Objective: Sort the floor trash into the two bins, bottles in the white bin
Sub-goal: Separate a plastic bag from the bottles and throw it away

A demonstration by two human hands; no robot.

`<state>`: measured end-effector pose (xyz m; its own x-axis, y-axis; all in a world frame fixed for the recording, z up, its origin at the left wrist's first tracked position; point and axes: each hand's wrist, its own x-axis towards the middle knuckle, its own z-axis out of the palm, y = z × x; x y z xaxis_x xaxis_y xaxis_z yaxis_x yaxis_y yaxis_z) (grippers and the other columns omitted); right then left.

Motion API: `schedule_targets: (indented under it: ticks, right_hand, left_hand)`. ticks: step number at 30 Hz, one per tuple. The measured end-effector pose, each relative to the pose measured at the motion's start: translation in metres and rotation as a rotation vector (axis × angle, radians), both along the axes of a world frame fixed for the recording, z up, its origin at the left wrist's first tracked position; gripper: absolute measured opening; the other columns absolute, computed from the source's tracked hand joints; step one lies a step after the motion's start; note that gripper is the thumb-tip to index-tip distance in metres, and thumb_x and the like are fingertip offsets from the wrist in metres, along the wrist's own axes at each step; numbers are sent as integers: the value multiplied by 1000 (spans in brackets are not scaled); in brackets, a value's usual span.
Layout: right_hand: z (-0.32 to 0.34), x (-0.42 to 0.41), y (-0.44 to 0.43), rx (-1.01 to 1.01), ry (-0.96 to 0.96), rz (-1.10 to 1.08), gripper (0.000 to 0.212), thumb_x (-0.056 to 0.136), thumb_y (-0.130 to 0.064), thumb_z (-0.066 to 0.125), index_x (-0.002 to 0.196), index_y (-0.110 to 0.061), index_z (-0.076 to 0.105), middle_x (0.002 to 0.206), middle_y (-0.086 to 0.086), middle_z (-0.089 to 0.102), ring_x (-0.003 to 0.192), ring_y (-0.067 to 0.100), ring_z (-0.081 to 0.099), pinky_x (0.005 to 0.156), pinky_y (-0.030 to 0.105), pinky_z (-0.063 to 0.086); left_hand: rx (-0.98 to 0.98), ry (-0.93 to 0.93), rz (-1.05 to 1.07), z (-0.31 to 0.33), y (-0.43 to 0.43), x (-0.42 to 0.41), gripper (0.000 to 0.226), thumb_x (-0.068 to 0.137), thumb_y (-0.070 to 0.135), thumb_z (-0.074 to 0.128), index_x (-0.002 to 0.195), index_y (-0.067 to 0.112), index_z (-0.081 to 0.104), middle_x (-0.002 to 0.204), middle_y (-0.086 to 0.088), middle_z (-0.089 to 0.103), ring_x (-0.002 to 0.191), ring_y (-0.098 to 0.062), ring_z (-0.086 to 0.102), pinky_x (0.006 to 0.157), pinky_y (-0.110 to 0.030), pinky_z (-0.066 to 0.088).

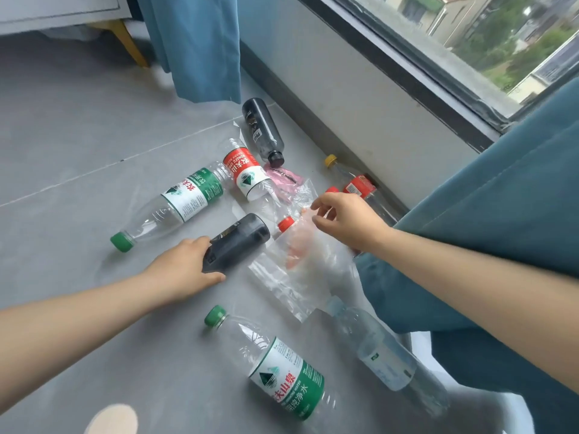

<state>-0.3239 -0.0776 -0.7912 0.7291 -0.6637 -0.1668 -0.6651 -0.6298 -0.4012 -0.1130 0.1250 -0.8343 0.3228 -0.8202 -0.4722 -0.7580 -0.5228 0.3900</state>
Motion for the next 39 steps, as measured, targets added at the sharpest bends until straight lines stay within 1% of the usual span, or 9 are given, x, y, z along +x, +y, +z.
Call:
schedule_targets:
  ticks: [7, 13, 17, 20, 24, 30, 33, 36, 39]
  right_hand:
    - [-18, 52, -40, -93, 85, -43, 35, 89, -26, 60, 120, -10, 61, 118, 11, 60, 110, 27, 56, 90, 35, 46]
    - [-34, 91, -67, -55, 118, -132, 44, 93, -29, 57, 132, -8, 54, 135, 13, 53, 123, 29, 51, 99, 35, 41]
    - [-38, 108, -79, -10, 100, -192, 50, 88, -35, 64, 130, -10, 55, 131, 8, 57, 118, 25, 54, 96, 36, 46]
    - [-47, 114, -79, 28, 220, -183, 55, 82, -37, 70, 125, -7, 55, 122, 11, 59, 111, 28, 56, 91, 39, 50]
    - [-60, 111, -73, -10, 268, -232, 28, 81, -23, 67, 101, -4, 65, 94, 12, 64, 92, 31, 62, 67, 32, 47]
    - [-39, 91, -79, 4, -35, -350, 11, 81, -16, 67, 80, -7, 62, 76, 6, 57, 75, 28, 54, 56, 32, 36]
    - [-24, 76, -75, 71, -206, -392, 18, 83, -23, 69, 79, -7, 62, 69, -2, 54, 72, 27, 59, 54, 44, 52]
    - [-13, 61, -71, 157, -250, -416, 21, 85, -27, 69, 81, -7, 62, 73, 4, 57, 60, 28, 61, 50, 43, 57]
    - [-13, 53, -69, 152, -162, -386, 28, 86, -37, 67, 98, -13, 60, 98, 5, 64, 73, 29, 68, 65, 39, 58]
  left_hand:
    - [10, -17, 27, -1, 10, 8, 51, 80, 50, 66, 117, 21, 47, 116, -2, 53, 103, -21, 54, 84, -31, 46]
    - [9, -7, 39, -3, 7, 8, 55, 79, 51, 65, 122, 22, 46, 122, -1, 52, 108, -21, 55, 89, -31, 47]
    - [15, -23, 40, -5, 5, 7, 59, 81, 52, 63, 129, 23, 42, 128, 0, 48, 115, -21, 53, 90, -29, 45]
    - [11, -20, 42, -7, 2, 9, 57, 81, 51, 63, 126, 22, 42, 126, -1, 49, 114, -21, 52, 92, -29, 44]
    - [17, -14, 49, -9, 1, 11, 58, 81, 52, 64, 126, 22, 43, 127, -1, 49, 115, -21, 52, 94, -31, 44]
    - [19, -17, 48, -6, 2, 10, 59, 81, 52, 64, 127, 23, 42, 128, -1, 49, 116, -21, 52, 92, -29, 45]
    - [26, -1, 55, -5, 2, 10, 57, 79, 52, 66, 123, 23, 45, 125, -1, 51, 113, -21, 53, 91, -30, 45]
    - [40, -1, 50, -1, 3, 7, 58, 79, 52, 66, 125, 23, 44, 126, -1, 51, 115, -21, 52, 93, -31, 45]
    - [51, -5, 47, 3, 3, 5, 58, 80, 51, 66, 125, 22, 44, 126, -2, 51, 114, -21, 53, 91, -30, 45]
